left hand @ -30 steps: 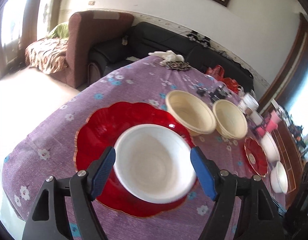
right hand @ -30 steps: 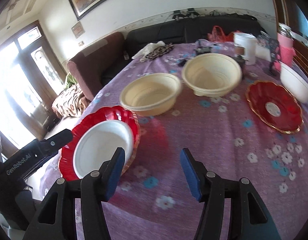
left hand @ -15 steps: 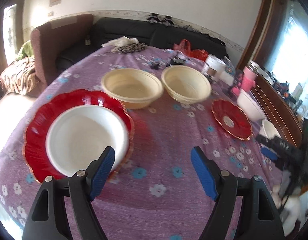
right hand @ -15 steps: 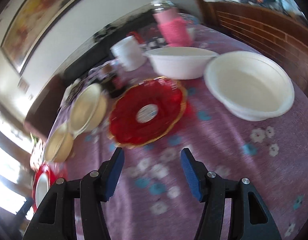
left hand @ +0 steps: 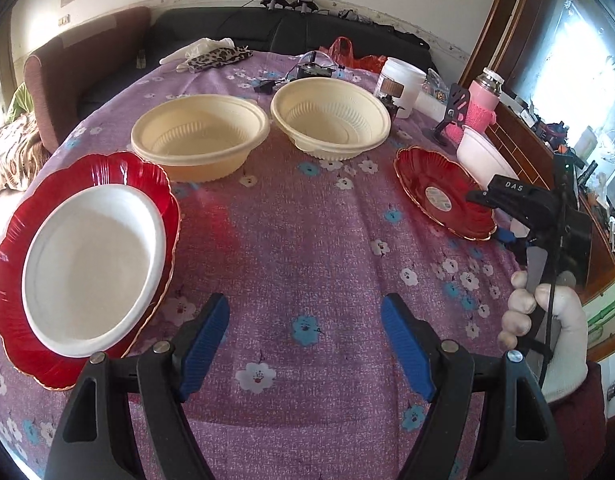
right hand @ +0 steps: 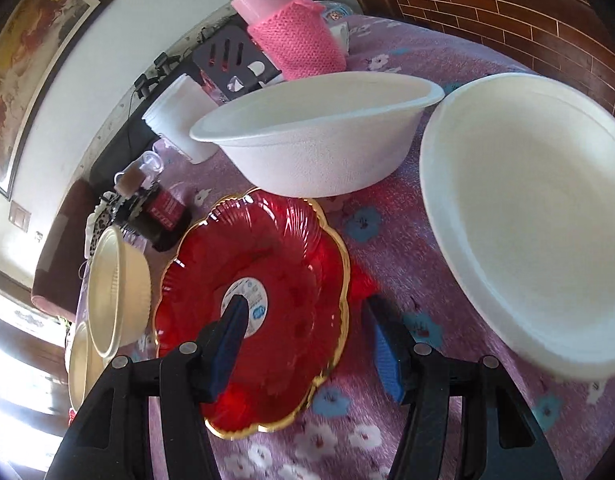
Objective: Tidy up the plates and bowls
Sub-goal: 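Close the right gripper on the small red gold-rimmed plate's rim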
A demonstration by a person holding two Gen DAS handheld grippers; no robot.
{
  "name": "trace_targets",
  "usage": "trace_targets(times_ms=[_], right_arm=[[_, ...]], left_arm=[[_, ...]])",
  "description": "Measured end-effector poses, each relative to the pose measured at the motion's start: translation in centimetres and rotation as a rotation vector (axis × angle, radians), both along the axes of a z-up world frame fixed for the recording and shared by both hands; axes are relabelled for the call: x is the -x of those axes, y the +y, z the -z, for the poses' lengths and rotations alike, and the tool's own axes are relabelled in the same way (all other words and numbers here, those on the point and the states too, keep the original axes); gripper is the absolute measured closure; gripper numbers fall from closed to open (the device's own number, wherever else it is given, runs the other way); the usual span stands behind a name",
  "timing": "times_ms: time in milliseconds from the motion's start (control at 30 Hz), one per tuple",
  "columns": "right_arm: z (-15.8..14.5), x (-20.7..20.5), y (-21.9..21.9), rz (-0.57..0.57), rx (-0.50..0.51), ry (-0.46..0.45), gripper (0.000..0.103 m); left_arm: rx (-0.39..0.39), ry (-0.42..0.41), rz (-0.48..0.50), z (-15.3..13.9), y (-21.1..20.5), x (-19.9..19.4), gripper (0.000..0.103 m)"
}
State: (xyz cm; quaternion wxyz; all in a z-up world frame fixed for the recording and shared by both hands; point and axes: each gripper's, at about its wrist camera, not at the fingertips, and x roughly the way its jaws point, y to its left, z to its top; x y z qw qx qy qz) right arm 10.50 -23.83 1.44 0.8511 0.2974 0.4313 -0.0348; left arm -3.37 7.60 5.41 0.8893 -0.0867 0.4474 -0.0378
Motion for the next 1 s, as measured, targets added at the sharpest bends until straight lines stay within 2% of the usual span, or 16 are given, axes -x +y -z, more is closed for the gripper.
trace_targets(times_ms=[67, 133, 200, 333, 433, 700, 833, 1000], right_arm=[[0.1, -0.2, 0.1, -0.016, -0.021, -0.001, 0.054], [0.5, -0.3, 0.1, -0.042, -0.051, 0.01, 0.078], [1.1, -0.1, 0.6, -0.097, -0.085, 0.027, 0.09], [0.8, 1.6, 2.5, -0.183, -0.049, 0.02, 0.091], [0.7, 3.3, 3.3, -0.243, -0.06, 0.026, 0.091], [1.1, 9.8, 3.4, -0.4, -0.054, 0.092, 0.091], [1.1, 12.4, 2.3, -0.434, -0.061, 0.109, 0.091], [1.0, 13.3, 1.5, -0.442, -0.028, 0.099, 0.09]], left_arm=[[-0.001, 0.004, 0.001, 0.2, -0.1, -0.2, 0.025], [0.003, 0.014, 0.003, 0.5, -0.2, -0.5, 0.025], [0.01, 0.024, 0.008, 0.8, -0.4, -0.7, 0.026], [0.017, 0.036, 0.01, 1.1, -0.5, -1.0, 0.026], [0.025, 0.04, 0.011, 1.0, -0.4, -1.2, 0.026], [0.025, 0.055, 0.02, 1.3, -0.8, -2.1, 0.026], [0.02, 0.072, 0.041, 1.8, -2.0, -2.8, 0.026], [0.021, 0.12, 0.086, 3.1, -4.2, -3.7, 0.026]])
